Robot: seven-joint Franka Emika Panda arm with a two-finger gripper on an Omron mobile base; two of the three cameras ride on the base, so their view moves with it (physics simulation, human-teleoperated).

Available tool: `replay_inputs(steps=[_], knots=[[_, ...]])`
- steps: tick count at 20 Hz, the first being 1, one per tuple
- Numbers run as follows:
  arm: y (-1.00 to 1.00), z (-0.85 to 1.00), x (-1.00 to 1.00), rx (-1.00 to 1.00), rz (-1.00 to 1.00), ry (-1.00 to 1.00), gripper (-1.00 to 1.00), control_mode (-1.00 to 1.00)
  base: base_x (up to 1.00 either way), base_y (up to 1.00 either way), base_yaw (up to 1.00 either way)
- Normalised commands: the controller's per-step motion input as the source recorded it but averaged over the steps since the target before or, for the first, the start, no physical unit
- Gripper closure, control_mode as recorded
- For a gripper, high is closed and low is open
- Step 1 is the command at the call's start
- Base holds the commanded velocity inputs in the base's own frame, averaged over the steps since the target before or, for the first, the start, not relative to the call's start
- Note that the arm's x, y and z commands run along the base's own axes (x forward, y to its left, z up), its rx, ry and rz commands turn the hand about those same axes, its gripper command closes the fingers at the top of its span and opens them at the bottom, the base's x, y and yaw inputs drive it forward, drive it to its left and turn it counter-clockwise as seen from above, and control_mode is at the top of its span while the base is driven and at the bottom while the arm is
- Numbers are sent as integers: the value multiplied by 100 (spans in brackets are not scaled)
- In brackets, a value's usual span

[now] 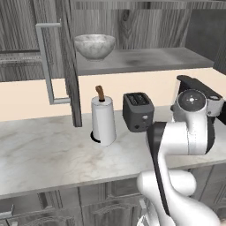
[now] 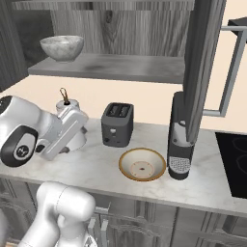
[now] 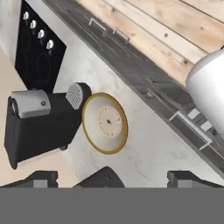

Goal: Open the cabinet. Pick the bowls from the counter and place them in the cabinet. Then close the cabinet.

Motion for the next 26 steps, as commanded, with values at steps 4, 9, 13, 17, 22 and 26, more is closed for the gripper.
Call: replay_inputs(steps=[4,9,13,17,22,26], knots=[[0,-69,54,0,-10,0,-100,-100,0,0,0],[0,-74,49,0,-12,0,-100,-100,0,0,0],[-2,-74,45,0,-10,0,-100,-100,0,0,0],[-2,-71,44,0,-8,-1,-100,-100,0,0,0],[-11,-67,49,0,-12,-2,-100,-100,0,0,0],[-10,-57,47,0,-14,-1,-100,-100,0,0,0]])
